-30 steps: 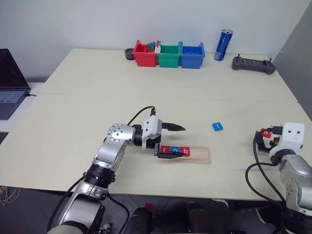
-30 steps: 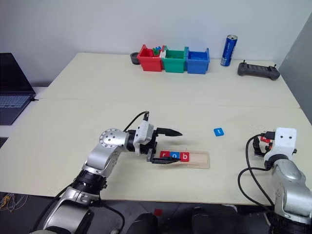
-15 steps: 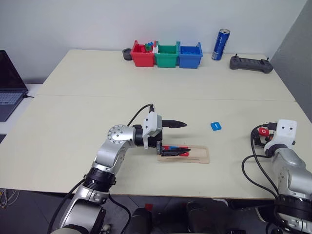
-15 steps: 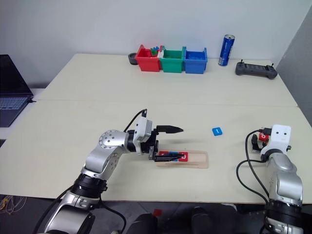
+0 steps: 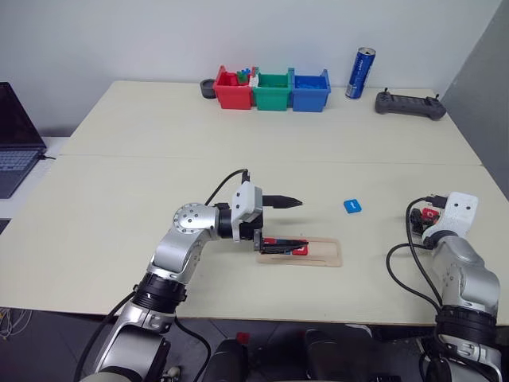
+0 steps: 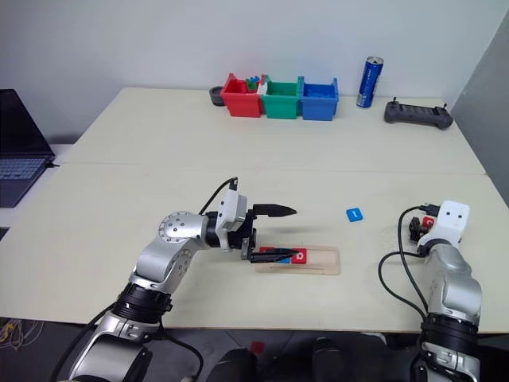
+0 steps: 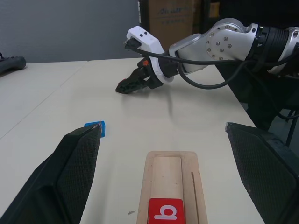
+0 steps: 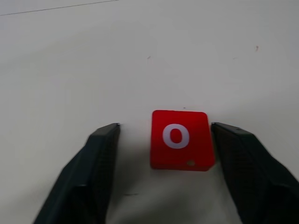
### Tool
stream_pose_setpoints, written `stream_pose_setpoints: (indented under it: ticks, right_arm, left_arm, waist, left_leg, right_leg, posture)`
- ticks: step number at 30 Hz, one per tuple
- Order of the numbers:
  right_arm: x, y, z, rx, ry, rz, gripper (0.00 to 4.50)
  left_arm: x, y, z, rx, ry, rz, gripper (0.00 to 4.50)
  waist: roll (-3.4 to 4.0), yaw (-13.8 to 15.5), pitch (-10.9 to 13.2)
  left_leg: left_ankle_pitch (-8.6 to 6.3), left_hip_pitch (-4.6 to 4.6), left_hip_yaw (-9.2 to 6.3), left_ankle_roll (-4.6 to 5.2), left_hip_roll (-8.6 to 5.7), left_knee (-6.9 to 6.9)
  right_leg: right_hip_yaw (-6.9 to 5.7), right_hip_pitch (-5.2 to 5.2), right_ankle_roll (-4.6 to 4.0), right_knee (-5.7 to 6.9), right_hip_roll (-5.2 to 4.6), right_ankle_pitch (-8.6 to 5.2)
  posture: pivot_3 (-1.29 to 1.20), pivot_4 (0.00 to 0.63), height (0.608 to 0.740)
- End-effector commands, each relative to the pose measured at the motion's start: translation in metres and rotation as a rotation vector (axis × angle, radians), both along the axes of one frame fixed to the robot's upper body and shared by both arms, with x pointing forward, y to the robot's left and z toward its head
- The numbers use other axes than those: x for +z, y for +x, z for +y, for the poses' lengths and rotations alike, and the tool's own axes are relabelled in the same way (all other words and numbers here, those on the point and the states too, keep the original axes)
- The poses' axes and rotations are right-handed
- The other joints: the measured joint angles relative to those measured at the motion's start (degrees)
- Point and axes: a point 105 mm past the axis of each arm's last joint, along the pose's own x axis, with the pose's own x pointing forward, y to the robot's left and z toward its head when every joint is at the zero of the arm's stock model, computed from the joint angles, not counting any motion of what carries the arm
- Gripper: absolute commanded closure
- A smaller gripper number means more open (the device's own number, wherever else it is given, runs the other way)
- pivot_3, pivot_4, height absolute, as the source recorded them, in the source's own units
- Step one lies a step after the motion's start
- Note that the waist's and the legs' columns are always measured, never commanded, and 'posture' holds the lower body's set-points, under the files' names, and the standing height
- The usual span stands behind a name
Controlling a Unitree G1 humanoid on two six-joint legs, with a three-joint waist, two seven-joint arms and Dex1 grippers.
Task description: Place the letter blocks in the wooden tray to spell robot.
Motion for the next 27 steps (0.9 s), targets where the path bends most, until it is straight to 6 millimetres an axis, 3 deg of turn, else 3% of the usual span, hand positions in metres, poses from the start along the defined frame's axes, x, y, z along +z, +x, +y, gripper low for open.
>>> stream_pose_setpoints:
  ticks: [1, 3, 7, 9, 12, 15, 20, 27]
  right_arm:
    - [-0.002, -0.003, -0.001, -0.023, 0.017, 0.008, 2.39]
    - [-0.002, -0.002, 0.001, -0.023, 0.022, 0.008, 3.05]
    - [0.007, 0.0, 0.01, 0.022, 0.008, -0.008, 3.04]
    - [0.014, -0.003, 0.038, 0.167, -0.024, -0.005, 3.04]
    - [0.016, -0.021, 0.069, 0.313, -0.038, 0.039, 3.04]
    - [0.011, -0.051, 0.096, 0.397, 0.008, 0.113, 3.04]
    - [0.004, -0.076, 0.112, 0.406, 0.024, 0.214, 3.04]
    - [0.002, -0.074, 0.129, 0.438, 0.077, 0.238, 3.04]
  left_arm:
    - [0.008, -0.002, 0.0, -0.007, -0.007, -0.039, 0.0]
    - [0.009, -0.002, 0.0, -0.007, -0.009, -0.038, 0.0]
    - [0.01, -0.001, 0.0, -0.006, -0.007, -0.039, 0.0]
    - [0.009, 0.0, 0.001, -0.006, -0.005, -0.04, 0.0]
    - [0.008, -0.001, 0.001, -0.01, -0.002, -0.038, 0.0]
    - [0.005, -0.003, 0.001, -0.018, 0.002, -0.033, 0.0]
    - [0.005, -0.003, 0.001, -0.025, 0.004, -0.031, 0.0]
    - [0.005, -0.002, 0.001, -0.023, 0.005, -0.036, 0.0]
  waist:
    - [0.0, 0.1, 0.0]
    - [0.0, 0.2, 0.0]
    - [0.0, 0.1, 0.0]
    - [0.0, 0.1, 0.0]
    - [0.01, 0.0, 0.0]
    - [0.04, 0.0, 0.0]
    - [0.04, 0.1, 0.0]
    - [0.03, 0.0, 0.0]
  left_leg:
    - [0.0, -0.01, 0.0, 0.0, -0.01, 0.0]
    - [0.0, -0.01, 0.0, 0.0, -0.01, 0.0]
    - [0.0, -0.01, -0.01, 0.0, 0.0, 0.0]
    - [0.0, -0.01, -0.01, 0.0, 0.0, -0.01]
    - [0.0, -0.02, -0.05, 0.0, 0.03, -0.07]
    - [0.0, -0.03, -0.07, 0.0, 0.03, -0.07]
    - [0.0, -0.07, -0.07, 0.0, 0.02, -0.04]
    - [0.0, -0.06, -0.07, 0.0, 0.04, -0.04]
  right_leg:
    - [0.0, 0.0, 0.0, -0.01, 0.0, 0.0]
    - [0.0, 0.0, 0.0, -0.02, -0.01, 0.0]
    - [-0.01, 0.0, 0.0, -0.02, -0.01, 0.0]
    - [-0.01, -0.01, 0.0, -0.02, 0.0, 0.0]
    - [-0.03, -0.04, -0.03, -0.02, 0.01, -0.03]
    - [-0.03, -0.05, -0.03, 0.01, 0.01, -0.03]
    - [-0.04, -0.08, -0.04, -0.01, 0.01, -0.04]
    - [-0.05, -0.09, -0.03, -0.02, 0.02, -0.05]
  posture:
    - [0.0, 0.15, 0.74]
    - [0.0, 0.15, 0.74]
    - [0.0, 0.15, 0.74]
    - [0.0, 0.15, 0.74]
    - [0.0, 0.15, 0.74]
    - [0.0, 0.15, 0.74]
    - [0.0, 0.15, 0.74]
    - [0.0, 0.15, 0.74]
